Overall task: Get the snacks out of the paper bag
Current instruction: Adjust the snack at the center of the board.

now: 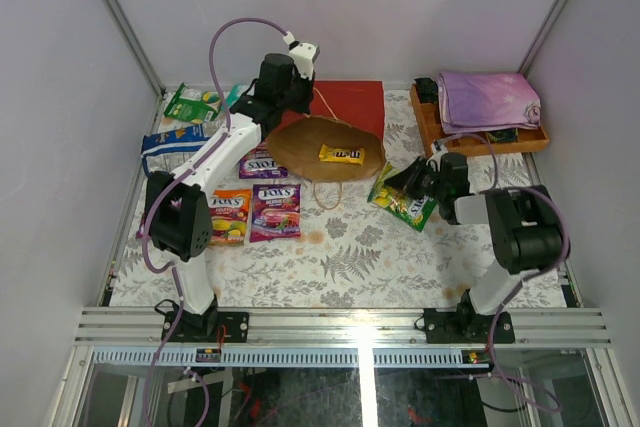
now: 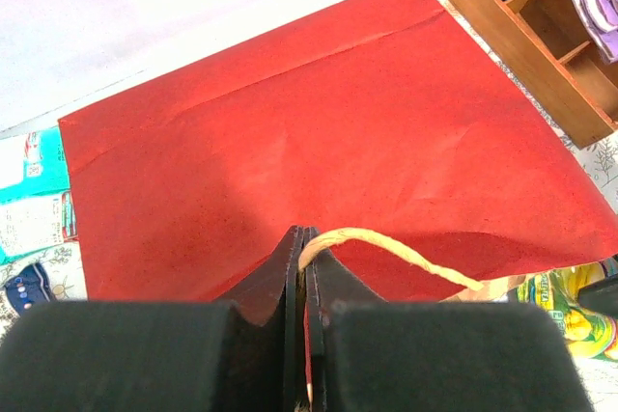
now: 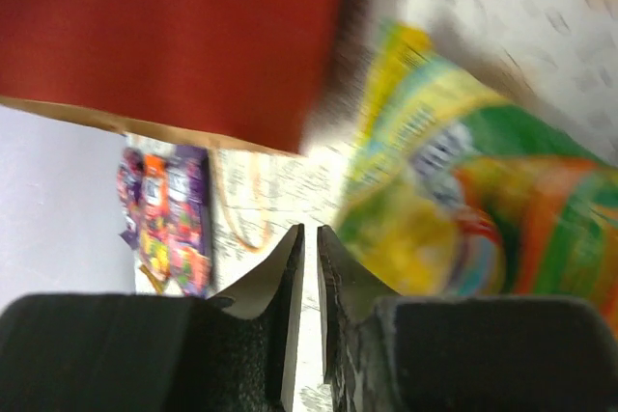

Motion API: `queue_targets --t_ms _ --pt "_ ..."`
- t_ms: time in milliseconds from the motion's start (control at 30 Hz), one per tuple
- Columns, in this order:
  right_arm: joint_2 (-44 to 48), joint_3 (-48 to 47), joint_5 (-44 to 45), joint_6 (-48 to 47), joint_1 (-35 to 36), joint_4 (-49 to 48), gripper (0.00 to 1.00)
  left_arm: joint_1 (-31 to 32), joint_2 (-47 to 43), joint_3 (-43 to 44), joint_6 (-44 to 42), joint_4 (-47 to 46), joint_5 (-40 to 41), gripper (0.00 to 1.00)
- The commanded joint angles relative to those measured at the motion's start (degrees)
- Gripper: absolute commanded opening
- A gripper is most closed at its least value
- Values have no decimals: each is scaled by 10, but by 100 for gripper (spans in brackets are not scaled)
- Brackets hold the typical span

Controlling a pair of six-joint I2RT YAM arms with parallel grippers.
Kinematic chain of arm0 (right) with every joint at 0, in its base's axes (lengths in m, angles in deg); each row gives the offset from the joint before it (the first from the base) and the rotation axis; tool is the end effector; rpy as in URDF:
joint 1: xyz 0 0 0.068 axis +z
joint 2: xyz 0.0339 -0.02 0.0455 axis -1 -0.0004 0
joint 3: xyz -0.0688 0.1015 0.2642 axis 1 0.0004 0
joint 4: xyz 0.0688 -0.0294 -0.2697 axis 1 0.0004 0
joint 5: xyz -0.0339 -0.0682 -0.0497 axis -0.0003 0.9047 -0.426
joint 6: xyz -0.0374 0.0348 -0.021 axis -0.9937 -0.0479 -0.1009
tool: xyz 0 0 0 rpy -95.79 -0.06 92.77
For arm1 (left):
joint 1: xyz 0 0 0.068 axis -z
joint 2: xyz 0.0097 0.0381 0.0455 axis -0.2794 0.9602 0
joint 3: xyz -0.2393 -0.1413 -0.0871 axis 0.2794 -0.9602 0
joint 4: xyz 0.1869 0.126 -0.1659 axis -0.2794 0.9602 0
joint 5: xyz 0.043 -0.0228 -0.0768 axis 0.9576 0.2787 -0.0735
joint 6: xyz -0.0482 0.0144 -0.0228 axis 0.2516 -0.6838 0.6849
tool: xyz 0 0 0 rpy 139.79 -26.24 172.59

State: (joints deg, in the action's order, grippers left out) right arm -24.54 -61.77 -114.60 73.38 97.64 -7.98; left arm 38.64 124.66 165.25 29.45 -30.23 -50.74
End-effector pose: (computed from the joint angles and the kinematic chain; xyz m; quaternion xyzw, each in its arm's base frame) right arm 0.3187 0.0624 0.1635 0.1266 0.7922 0.4524 0.3896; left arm 0.4378 -0.1836 0.3539 0.1968 0.8120 -0.1263 0.5349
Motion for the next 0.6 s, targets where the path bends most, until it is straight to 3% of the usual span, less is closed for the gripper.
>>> queue_targets --t_ms 0,100,267,567 --pt "-84 16 -37 31 13 -47 16 -4 -16 12 3 -10 -5 0" --pt "-111 18 -36 31 14 -50 16 -4 -15 15 1 -8 -3 0" --pt "-97 -3 -3 -21 14 49 16 -4 -17 16 0 -6 0 0" --pt "41 -79 144 -172 11 300 23 -4 -24 13 -3 -5 4 0"
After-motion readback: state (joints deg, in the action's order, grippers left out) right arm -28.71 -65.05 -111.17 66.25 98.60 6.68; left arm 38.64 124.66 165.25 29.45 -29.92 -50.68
